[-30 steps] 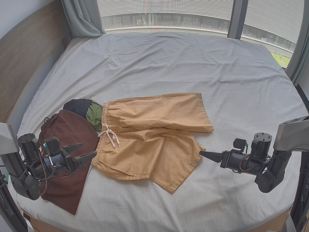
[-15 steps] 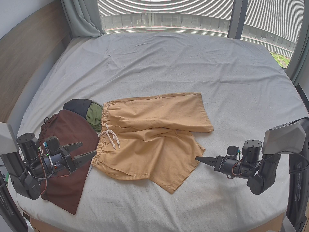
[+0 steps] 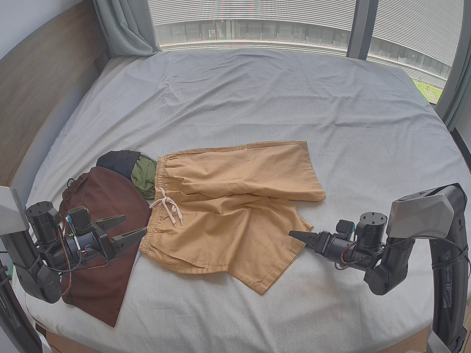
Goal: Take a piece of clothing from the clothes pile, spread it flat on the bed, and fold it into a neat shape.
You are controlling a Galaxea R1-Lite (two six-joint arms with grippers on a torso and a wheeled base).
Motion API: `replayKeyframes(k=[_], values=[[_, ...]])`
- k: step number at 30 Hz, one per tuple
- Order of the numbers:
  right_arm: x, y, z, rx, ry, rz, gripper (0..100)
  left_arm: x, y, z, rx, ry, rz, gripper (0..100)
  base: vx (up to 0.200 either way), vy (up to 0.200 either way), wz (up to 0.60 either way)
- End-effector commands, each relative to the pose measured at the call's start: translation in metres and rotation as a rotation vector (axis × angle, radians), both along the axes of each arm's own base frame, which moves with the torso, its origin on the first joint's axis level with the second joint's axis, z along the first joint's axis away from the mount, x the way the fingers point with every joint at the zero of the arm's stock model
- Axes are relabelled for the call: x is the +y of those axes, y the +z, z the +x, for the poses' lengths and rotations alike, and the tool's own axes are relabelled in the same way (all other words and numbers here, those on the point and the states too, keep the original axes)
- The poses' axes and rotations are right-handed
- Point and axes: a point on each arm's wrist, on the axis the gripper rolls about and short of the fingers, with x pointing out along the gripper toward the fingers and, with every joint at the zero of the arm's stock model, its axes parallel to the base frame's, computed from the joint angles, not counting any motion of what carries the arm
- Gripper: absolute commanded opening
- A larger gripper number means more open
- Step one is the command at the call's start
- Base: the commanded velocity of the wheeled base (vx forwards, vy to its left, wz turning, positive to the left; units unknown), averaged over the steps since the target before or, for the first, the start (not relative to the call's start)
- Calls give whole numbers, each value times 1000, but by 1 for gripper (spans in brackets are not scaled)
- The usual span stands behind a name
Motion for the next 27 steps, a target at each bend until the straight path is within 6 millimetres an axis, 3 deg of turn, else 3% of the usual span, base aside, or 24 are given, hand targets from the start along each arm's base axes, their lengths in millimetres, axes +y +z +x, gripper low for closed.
replayKeyframes(k=[1,21,22,27], values=[[3,-3,10,-23,-13,6,100,1,1,1,-4,3,-1,100,0,0,0],[-4,7,28,-101,-107,9,100,0,2,2,-19,-3,7,100,0,0,0],[-4,7,28,-102,-109,10,0,0,2,2,-19,-3,7,100,0,0,0],[-4,5,28,-96,-108,6,0,0,2,2,-19,-4,7,100,0,0,0]])
